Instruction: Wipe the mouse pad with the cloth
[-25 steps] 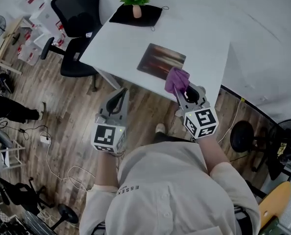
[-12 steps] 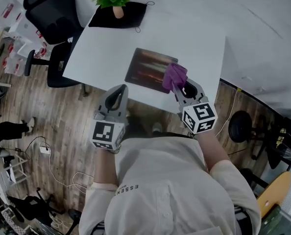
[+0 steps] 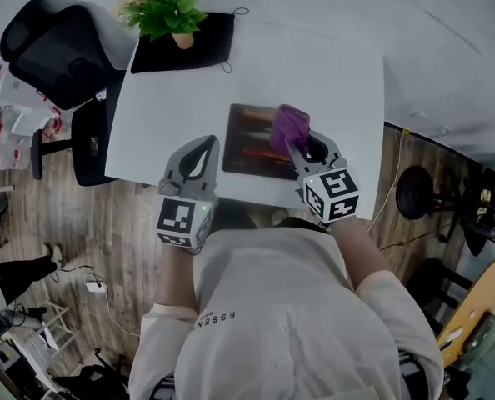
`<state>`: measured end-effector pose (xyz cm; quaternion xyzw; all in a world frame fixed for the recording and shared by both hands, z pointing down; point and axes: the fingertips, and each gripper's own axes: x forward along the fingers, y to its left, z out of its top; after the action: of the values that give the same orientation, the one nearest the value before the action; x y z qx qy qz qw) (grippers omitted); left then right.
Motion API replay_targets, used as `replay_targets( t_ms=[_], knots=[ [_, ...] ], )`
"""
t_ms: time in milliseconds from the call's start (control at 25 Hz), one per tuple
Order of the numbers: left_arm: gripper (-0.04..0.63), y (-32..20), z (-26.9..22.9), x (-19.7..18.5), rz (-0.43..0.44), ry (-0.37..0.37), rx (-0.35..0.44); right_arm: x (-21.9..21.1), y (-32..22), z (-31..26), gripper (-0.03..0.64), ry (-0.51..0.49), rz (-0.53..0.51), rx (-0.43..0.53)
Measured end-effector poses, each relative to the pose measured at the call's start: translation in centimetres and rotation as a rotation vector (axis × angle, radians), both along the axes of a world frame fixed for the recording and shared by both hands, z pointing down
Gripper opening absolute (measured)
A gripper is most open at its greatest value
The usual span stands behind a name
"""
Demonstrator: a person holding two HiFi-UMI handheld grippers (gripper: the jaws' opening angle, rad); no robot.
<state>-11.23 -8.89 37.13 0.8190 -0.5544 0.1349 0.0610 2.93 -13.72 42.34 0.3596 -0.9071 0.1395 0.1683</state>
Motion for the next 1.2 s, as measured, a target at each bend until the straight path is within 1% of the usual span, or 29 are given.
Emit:
replay_targets(
  t_ms=[200, 360, 480, 680, 880, 1080, 1200],
  knots=[
    [0.002, -3.9, 1.7, -2.8, 0.080, 0.031, -0.007, -3.6, -1.9, 3.3, 0.087, 0.068, 0.008, -0.100],
    [0.002, -5.7, 3.7, -3.9, 0.174, 0.056, -0.036, -6.1, -2.5, 6.7, 0.087, 0.130, 0.006, -0.195],
    [0.002, -7.1, 5.3, -5.2, 0.221, 0.061, -0.059, -8.1, -3.4, 8.8, 0.087, 0.159, 0.007, -0.247],
    [0.002, -8.9, 7.6, -7.6, 0.260, 0.083, -0.097, -11.4, -4.4, 12.2, 0.087, 0.205, -0.010, -0.332],
    [0.002, -9.8, 8.5, -9.1, 0.280, 0.103, -0.122, -14.1, -4.5, 14.1, 0.087, 0.231, -0.024, -0.382],
    [0.002, -10.0, 8.6, -9.0, 0.317, 0.114, -0.128, -14.9, -4.9, 15.5, 0.087, 0.255, -0.020, -0.412],
    [0.002, -9.9, 8.7, -8.6, 0.312, 0.122, -0.146, -14.5, -5.2, 15.9, 0.087, 0.241, -0.015, -0.438]
  ],
)
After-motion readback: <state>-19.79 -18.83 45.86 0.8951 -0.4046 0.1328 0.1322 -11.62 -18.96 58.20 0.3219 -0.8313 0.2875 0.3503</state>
